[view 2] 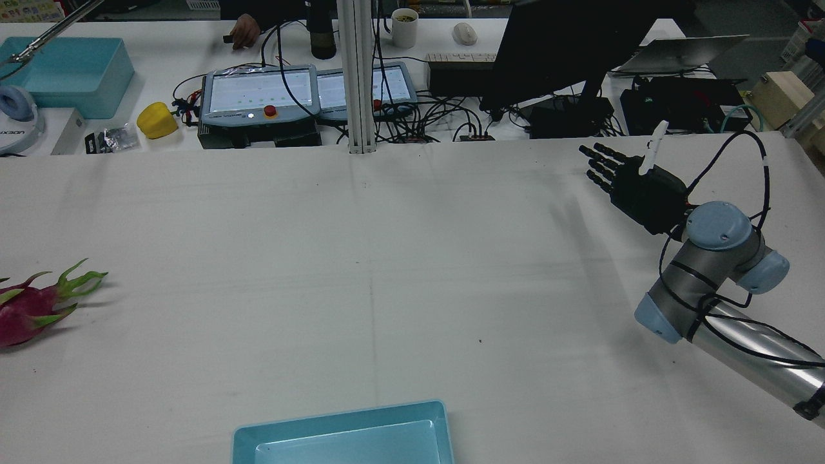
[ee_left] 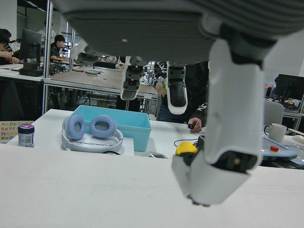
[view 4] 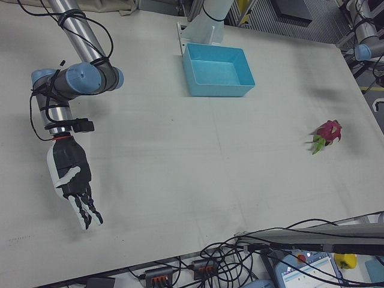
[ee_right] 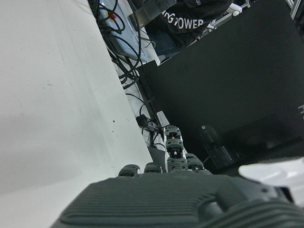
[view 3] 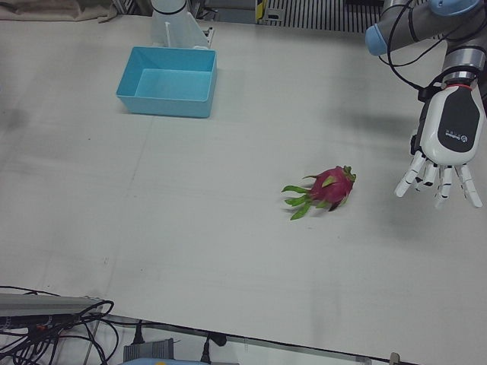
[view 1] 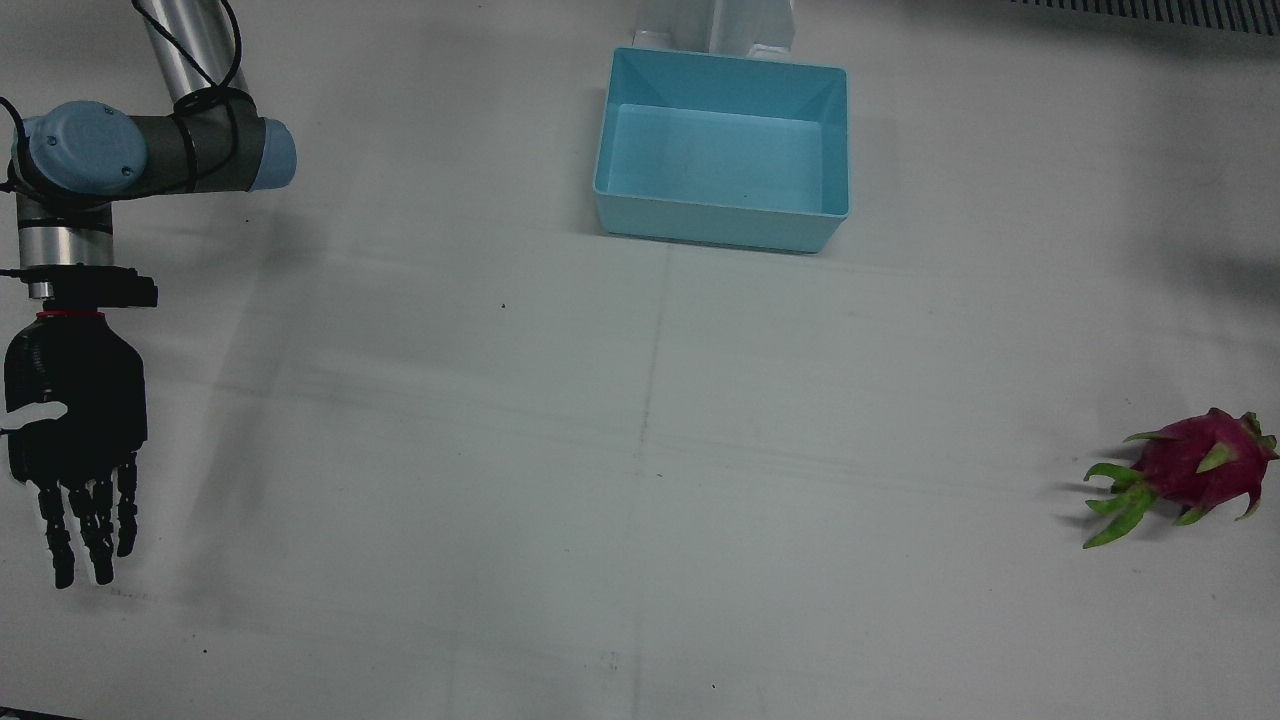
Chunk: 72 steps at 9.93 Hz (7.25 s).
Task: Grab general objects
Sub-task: 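Move the left hand toward the pink dragon fruit on the table, then lower the open left hand over the dragon fruit, then close the left hand fingers around the dragon fruit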
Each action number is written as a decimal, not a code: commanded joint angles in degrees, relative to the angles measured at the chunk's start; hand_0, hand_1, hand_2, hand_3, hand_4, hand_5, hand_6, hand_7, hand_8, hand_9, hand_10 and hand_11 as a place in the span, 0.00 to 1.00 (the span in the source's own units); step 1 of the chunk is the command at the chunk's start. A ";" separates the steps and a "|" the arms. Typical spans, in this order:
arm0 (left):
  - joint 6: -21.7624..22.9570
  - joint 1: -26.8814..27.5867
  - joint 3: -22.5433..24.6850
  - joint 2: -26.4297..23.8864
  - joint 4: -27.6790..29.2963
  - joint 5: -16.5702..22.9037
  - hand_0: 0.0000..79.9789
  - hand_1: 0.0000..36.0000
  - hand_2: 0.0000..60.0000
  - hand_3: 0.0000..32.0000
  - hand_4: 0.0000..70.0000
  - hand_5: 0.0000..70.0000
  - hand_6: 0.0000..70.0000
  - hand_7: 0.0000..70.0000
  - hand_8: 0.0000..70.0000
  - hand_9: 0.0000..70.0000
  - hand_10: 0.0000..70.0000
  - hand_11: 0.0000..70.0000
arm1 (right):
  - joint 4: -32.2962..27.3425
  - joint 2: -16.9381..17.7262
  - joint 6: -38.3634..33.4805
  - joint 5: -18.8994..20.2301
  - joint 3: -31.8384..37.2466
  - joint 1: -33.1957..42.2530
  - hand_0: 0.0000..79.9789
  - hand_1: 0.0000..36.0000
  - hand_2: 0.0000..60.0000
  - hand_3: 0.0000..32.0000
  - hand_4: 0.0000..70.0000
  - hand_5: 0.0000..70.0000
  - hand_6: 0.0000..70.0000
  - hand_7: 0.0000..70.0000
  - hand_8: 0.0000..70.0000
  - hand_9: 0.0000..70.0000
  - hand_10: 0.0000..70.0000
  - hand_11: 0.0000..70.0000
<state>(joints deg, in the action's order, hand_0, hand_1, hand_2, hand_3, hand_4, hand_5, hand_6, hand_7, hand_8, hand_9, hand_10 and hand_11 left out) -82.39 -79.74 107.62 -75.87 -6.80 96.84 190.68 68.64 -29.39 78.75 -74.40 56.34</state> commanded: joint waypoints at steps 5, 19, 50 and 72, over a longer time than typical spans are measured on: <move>1.79 0.20 -1.28 0.03 0.12 0.01 1.00 1.00 1.00 1.00 0.00 0.17 0.09 1.00 0.00 0.27 0.00 0.00 | 0.04 0.00 0.03 0.00 -0.05 0.00 0.00 0.00 0.00 0.00 0.00 0.00 0.00 0.00 0.00 0.00 0.00 0.00; 9.18 0.29 -1.10 3.80 12.93 18.30 0.45 0.61 1.00 1.00 0.00 0.00 0.00 0.75 0.00 0.13 0.00 0.00 | 0.04 0.00 -0.06 0.00 0.04 0.00 0.00 0.00 0.00 0.00 0.00 0.00 0.00 0.00 0.00 0.00 0.00 0.00; -14.89 29.38 -1.01 -0.94 4.34 -23.63 0.58 0.89 1.00 1.00 0.00 0.03 0.00 0.32 0.00 0.04 0.00 0.00 | 0.04 0.00 0.03 0.00 -0.13 0.00 0.00 0.00 0.00 0.00 0.00 0.00 0.00 0.00 0.00 0.00 0.00 0.00; -24.57 32.37 -7.52 -3.05 7.76 -17.65 1.00 1.00 1.00 1.00 0.00 0.20 0.00 0.80 0.00 0.14 0.00 0.02 | 0.04 0.00 0.03 0.00 -0.13 0.00 0.00 0.00 0.00 0.00 0.00 0.00 0.00 0.00 0.00 0.00 0.00 0.00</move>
<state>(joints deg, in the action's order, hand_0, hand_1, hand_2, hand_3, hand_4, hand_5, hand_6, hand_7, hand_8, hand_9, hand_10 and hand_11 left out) -106.15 -47.40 100.33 -79.01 -0.13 79.38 190.72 68.64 -29.35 78.75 -74.53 56.34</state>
